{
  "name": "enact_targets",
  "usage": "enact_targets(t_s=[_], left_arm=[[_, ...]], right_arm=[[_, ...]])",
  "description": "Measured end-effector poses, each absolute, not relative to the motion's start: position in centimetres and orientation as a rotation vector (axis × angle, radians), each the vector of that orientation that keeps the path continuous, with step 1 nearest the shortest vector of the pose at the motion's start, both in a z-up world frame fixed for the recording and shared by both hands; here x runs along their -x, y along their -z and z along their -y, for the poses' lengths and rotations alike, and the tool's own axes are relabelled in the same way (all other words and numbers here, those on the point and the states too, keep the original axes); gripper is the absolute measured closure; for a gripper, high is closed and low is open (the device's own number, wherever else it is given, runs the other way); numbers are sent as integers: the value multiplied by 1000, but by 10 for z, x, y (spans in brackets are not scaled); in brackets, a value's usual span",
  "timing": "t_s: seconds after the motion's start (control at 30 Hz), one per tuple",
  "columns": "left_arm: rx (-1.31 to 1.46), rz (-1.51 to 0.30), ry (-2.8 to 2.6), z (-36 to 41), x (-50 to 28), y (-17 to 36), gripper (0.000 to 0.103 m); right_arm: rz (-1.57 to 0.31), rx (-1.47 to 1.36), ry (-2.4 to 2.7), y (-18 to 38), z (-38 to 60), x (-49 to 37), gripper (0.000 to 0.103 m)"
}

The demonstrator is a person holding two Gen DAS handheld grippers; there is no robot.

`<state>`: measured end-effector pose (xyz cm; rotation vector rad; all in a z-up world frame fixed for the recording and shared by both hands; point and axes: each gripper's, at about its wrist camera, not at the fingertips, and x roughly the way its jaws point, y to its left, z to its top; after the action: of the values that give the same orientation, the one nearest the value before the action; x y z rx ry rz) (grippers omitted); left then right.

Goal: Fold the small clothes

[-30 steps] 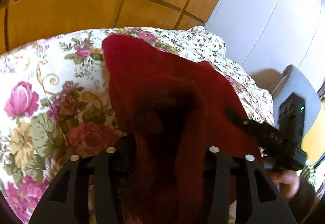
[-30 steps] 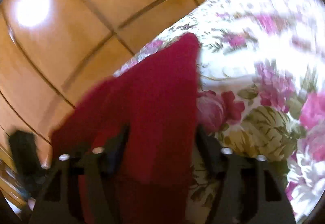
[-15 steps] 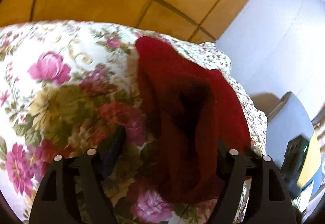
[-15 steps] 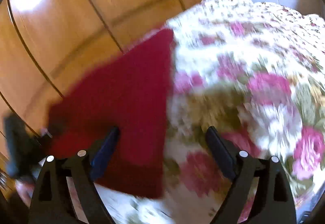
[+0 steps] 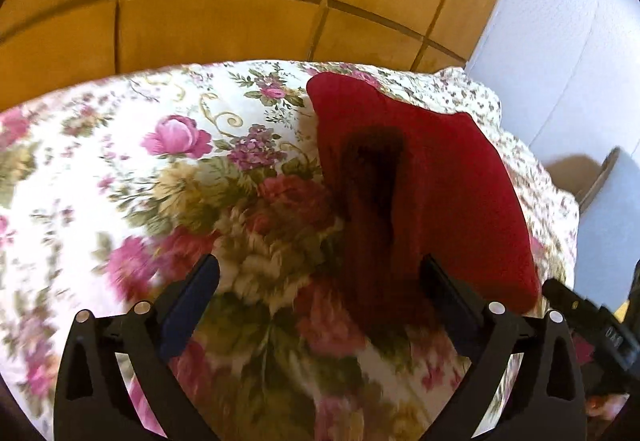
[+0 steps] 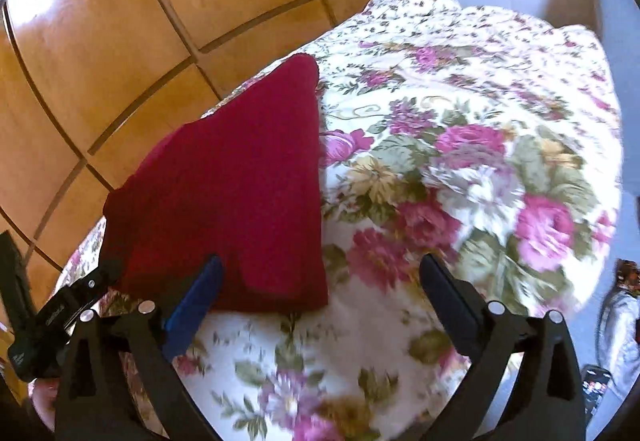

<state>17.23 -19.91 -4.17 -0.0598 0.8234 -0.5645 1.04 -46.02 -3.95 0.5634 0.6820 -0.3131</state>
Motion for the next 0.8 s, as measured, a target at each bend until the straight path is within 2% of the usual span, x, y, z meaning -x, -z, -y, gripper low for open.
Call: enact_targets(t_s=[0.23,0.57,0.8], left_arm=[[-35,-718,434,177,-116,11,4],[-56,-663,297,147,-59,-21,4],[-45,-645,249,140,-32,-35,4]], right_arm=[[-684,-509,336,22,426,13,2],[-635,-325,369,-9,368,54,2],[-619,-301,391,-14,353,76,2]])
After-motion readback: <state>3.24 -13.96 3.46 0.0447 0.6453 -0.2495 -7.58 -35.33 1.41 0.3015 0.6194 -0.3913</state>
